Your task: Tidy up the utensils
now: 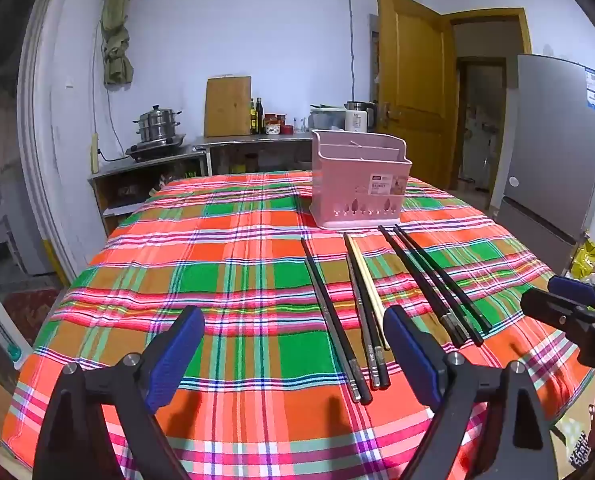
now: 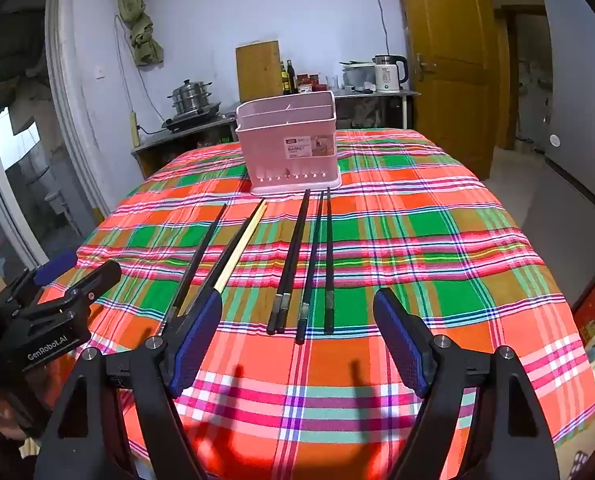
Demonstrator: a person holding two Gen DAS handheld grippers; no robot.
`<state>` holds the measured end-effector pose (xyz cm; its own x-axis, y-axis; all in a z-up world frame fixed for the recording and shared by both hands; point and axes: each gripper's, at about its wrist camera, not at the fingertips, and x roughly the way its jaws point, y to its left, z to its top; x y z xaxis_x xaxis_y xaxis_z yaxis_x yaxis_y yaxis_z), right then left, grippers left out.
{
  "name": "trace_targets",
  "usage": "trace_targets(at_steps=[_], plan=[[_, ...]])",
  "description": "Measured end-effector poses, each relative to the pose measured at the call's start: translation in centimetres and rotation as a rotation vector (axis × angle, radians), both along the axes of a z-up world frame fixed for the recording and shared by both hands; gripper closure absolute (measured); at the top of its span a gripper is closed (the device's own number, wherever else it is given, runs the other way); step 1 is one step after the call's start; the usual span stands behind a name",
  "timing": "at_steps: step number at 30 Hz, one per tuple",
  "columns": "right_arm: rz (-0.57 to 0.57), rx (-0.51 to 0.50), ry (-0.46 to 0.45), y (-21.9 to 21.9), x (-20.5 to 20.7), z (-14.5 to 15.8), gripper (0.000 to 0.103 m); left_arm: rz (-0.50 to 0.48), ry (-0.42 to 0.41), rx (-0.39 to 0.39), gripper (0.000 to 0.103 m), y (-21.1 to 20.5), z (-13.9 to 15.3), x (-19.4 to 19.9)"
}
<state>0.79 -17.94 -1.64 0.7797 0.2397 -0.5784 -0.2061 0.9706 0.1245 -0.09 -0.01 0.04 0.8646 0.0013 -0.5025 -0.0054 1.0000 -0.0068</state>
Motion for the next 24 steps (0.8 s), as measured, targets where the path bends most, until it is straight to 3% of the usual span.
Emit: trace_targets(at_steps=[13,24], plan=[[-0.011,-0.003,-0.003,-0.2,-0.3,0.4,0.025,-0.003,0.012,0.007,0.012,-0.8,-1.3,0.2],[-0.011,-0.003,-0.008,-0.3,-0.1,0.5,0.025,-0.005,0.014,0.001,0.012,-0.3,-0.5,0.1]])
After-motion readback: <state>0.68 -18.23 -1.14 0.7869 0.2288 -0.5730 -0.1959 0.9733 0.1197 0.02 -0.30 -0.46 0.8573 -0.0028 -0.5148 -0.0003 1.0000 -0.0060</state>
